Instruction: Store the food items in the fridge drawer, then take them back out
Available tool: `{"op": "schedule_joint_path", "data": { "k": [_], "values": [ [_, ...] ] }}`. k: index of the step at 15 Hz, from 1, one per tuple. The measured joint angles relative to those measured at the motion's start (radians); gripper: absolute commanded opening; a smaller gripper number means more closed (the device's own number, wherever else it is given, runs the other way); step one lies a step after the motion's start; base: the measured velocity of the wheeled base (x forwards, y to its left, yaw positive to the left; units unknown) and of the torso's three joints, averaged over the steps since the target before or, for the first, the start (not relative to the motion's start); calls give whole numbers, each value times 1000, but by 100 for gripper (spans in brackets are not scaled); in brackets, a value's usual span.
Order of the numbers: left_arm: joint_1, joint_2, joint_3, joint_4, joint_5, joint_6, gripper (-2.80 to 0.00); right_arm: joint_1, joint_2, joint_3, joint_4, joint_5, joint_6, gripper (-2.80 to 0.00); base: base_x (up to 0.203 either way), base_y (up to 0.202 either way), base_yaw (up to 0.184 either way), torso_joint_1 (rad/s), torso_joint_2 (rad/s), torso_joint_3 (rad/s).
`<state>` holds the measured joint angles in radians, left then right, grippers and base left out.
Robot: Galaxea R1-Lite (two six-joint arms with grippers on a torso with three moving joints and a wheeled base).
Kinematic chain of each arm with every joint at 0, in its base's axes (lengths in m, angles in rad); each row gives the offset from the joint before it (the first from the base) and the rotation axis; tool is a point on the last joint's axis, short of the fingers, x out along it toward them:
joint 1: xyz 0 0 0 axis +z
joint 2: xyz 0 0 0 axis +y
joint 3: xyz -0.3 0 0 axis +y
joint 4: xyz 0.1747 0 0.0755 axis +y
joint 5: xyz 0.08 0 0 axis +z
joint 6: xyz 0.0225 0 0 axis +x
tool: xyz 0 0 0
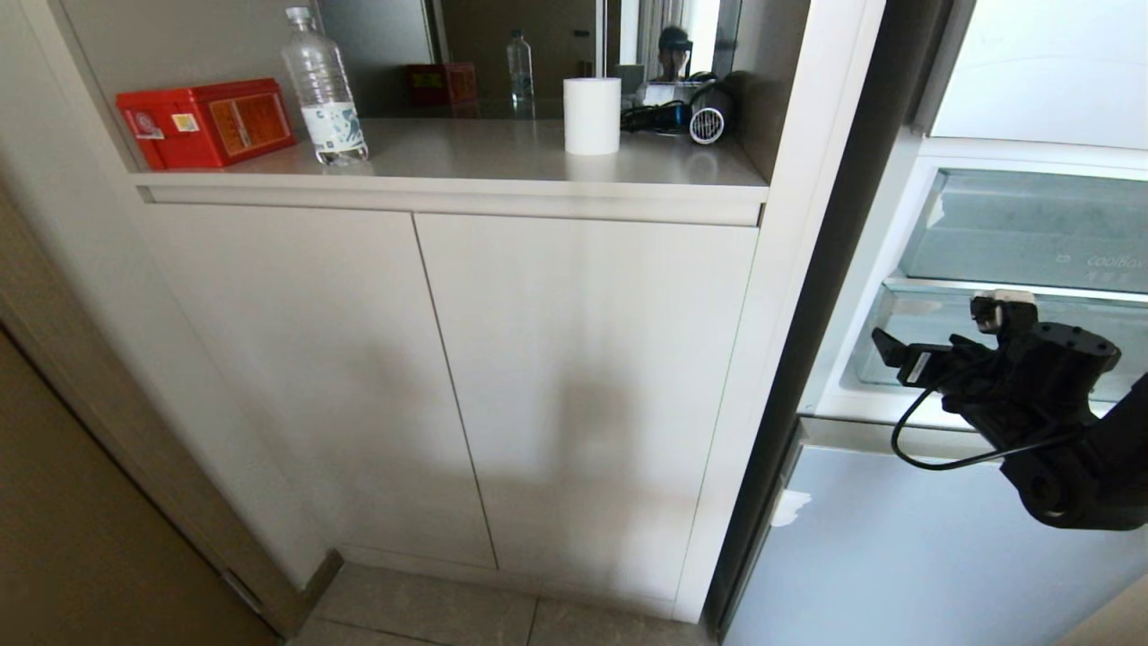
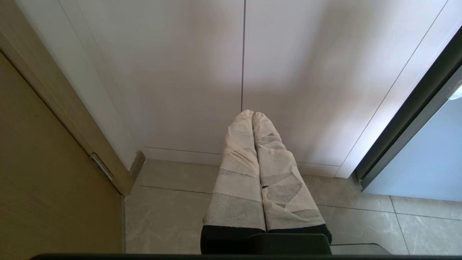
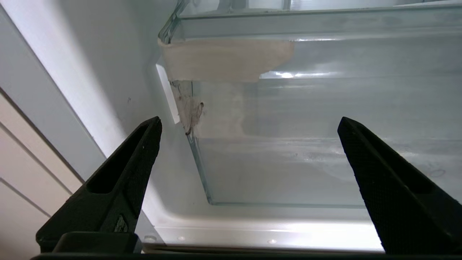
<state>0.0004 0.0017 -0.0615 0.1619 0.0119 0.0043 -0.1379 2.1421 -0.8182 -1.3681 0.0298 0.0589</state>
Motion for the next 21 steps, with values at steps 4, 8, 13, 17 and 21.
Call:
{"op": "schedule_joint_path", "data": {
  "k": [4, 8, 13, 17, 21],
  "values": [
    [0, 0, 0, 0, 0, 0, -280, 0, 10, -33, 0, 1, 4, 0, 0, 0, 0, 0, 0, 0],
    [0, 0, 0, 0, 0, 0, -280, 0, 10, -50, 0, 3, 4, 0, 0, 0, 0, 0, 0, 0],
    [0, 0, 0, 0, 0, 0, -280, 0, 11, -77, 1, 2, 4, 0, 0, 0, 0, 0, 0, 0],
    [0, 0, 0, 0, 0, 0, -280, 0, 10, -69, -2, 3, 8, 0, 0, 0, 0, 0, 0, 0],
    [0, 0, 0, 0, 0, 0, -280, 0, 8, -62, -36, 4, 9, 0, 0, 0, 0, 0, 0, 0]
  ]
}}
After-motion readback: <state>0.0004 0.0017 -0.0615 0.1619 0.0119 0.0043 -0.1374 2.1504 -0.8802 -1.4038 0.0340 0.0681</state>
